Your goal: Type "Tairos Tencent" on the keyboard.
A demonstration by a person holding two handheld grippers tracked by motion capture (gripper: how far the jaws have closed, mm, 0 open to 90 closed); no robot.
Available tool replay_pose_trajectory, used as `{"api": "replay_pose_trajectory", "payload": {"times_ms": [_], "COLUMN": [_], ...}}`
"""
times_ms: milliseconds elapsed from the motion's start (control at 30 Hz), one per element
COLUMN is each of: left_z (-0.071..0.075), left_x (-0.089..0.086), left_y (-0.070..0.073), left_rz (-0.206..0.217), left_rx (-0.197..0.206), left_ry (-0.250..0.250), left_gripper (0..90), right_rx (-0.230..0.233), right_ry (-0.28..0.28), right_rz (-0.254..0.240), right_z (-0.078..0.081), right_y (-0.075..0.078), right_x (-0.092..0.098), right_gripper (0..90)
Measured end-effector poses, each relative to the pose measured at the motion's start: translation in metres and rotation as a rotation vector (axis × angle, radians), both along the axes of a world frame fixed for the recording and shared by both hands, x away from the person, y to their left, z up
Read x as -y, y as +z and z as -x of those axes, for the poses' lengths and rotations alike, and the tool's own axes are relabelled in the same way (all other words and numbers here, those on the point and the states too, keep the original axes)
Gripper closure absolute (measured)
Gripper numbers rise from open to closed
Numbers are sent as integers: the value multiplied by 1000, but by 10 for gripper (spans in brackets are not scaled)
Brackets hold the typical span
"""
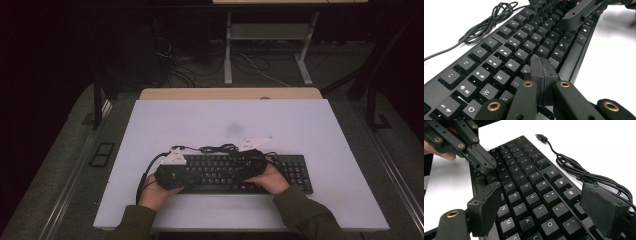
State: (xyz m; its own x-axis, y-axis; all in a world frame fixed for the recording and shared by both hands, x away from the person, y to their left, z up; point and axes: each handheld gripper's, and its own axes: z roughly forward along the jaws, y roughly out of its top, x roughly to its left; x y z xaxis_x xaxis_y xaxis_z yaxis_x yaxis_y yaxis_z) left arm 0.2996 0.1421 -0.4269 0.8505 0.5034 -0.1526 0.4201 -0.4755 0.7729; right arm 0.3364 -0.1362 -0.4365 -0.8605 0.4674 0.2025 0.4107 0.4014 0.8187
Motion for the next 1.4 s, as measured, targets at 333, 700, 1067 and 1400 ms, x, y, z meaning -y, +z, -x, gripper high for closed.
{"api": "replay_pose_trajectory", "payload": {"times_ms": [333, 700, 1067, 1400], "left_z": [-10, -21, -24, -25], "left_x": [-7, -8, -6, -7], "left_y": [2, -4, -10, -12], "left_rz": [13, 11, -10, -23], "left_rx": [19, 20, 6, -2], "left_ry": [55, 95, 85, 81], "left_gripper": [894, 894, 894, 893], "right_rx": [2, -2, -5, -7], "right_ry": [1, -1, -1, -1], "right_rz": [0, 0, -1, -1], "right_z": [0, 0, 0, -1], "right_y": [0, -1, -1, -1], "right_x": [0, -1, 0, 0], "right_gripper": [171, 172, 172, 172]}}
